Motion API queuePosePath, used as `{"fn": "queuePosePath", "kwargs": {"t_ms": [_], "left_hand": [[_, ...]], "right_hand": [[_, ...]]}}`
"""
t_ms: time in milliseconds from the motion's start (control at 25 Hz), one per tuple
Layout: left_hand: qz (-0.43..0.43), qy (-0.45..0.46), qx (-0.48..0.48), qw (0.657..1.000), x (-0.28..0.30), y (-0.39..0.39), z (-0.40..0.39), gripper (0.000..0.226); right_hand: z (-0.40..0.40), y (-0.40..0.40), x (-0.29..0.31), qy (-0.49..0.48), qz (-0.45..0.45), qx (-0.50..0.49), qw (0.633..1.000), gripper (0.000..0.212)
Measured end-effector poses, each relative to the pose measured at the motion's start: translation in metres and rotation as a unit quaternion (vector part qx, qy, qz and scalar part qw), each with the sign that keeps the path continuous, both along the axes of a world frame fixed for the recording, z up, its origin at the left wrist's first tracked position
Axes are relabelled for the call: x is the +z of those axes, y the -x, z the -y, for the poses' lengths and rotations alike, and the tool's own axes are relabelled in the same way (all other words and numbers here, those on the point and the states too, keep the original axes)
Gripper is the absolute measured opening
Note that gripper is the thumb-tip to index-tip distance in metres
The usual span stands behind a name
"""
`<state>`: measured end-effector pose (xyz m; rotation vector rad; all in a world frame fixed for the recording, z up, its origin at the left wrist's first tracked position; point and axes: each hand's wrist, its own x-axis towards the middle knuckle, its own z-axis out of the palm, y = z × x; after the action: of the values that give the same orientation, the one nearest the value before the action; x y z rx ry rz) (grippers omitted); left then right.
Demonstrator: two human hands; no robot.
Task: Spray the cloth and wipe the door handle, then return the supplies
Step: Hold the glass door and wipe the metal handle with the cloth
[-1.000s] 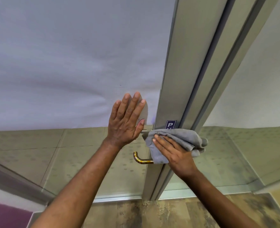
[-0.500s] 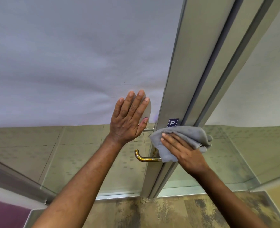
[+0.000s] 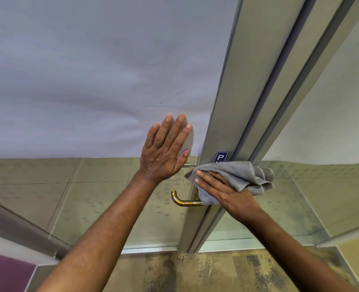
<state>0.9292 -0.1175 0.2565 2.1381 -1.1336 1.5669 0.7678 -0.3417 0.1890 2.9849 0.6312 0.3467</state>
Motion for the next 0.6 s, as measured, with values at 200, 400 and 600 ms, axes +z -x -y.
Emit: {"fn": "queuePosePath", "kwargs": {"t_ms": [200, 400, 600], "left_hand": [[-0.007, 0.001, -0.001, 1.0, 0.001, 0.001, 0.0, 0.061], [-0.011, -0.001, -0.001, 1.0, 0.002, 0.003, 0.0, 0.062], [-0.012, 0.001, 0.0, 1.0, 0.001, 0.003, -0.001, 0.061]], "right_hand": [[0.013, -0.001, -0.004, -0.015, -0.01, 0.013, 1.0, 0.057], [0.024, 0.008, 0.001, 0.071, 0.062, -0.021, 0.995, 0.061], [0.004, 0.007, 0.039, 0.02, 0.192, -0.105, 0.975, 0.065]]}}
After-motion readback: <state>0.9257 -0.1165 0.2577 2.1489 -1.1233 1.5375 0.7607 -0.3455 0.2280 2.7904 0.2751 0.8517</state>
